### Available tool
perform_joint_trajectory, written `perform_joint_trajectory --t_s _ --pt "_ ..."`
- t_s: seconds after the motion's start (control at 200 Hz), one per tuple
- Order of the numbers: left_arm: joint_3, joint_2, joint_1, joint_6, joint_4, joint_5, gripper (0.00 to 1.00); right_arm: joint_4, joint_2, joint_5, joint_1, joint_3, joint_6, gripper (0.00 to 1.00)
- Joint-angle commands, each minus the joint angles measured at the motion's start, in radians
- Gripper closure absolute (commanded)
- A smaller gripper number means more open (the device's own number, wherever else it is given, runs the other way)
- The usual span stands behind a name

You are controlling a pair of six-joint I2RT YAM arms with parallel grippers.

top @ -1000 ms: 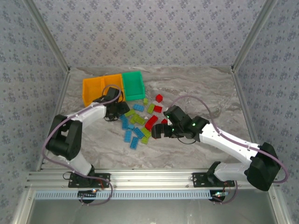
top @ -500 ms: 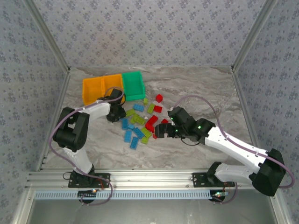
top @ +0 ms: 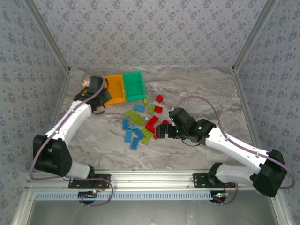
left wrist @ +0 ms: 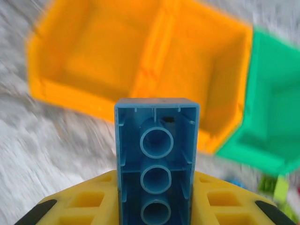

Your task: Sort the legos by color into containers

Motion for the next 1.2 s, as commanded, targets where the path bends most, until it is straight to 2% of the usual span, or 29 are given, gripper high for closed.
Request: perform_joint_trajectory --t_s 0.0,0.225,0.36,0.57,0.725,0.785,0.849,1.034,1.199 --pt "0.078 0.111 0.078 0.079 0.047 -0.044 0.70 -0.019 -0.005 0.018 0.006 0.002 0.023 0.00" --pt "0.261 0.382 0.171 0.113 0.084 0.049 0.70 -0.048 -0.055 0.038 0.016 -0.023 0.045 0.00" --pt "0.326 0.461 0.208 0.109 0.065 0.087 0.62 -0.063 -0.096 0.054 0.016 -0.043 0.062 0.00" --pt "0.293 0.378 0.213 0.102 0.056 0.112 0.46 -0.047 -0.123 0.086 0.017 -0.062 0.069 0.00" --pt "0.223 0.209 0.198 0.076 0.006 0.211 0.50 -0.036 -0.087 0.140 0.004 -0.036 0.024 0.00" --pt "0.148 0.094 0.160 0.071 0.014 0.250 0.51 -0.038 -0.064 0.220 -0.008 -0.017 0.017 0.00" --pt "0.080 -0.035 0.084 0.109 0.009 0.249 0.52 -0.010 -0.024 0.254 -0.039 0.002 0.003 0.00" --pt "0.002 -0.295 -0.205 0.364 -0.119 0.223 0.52 0.113 0.205 0.166 -0.179 0.136 -0.063 0.00" --pt "-0.035 -0.405 -0.391 0.556 -0.279 0.234 0.41 0.194 0.473 0.077 -0.251 0.321 -0.222 0.00"
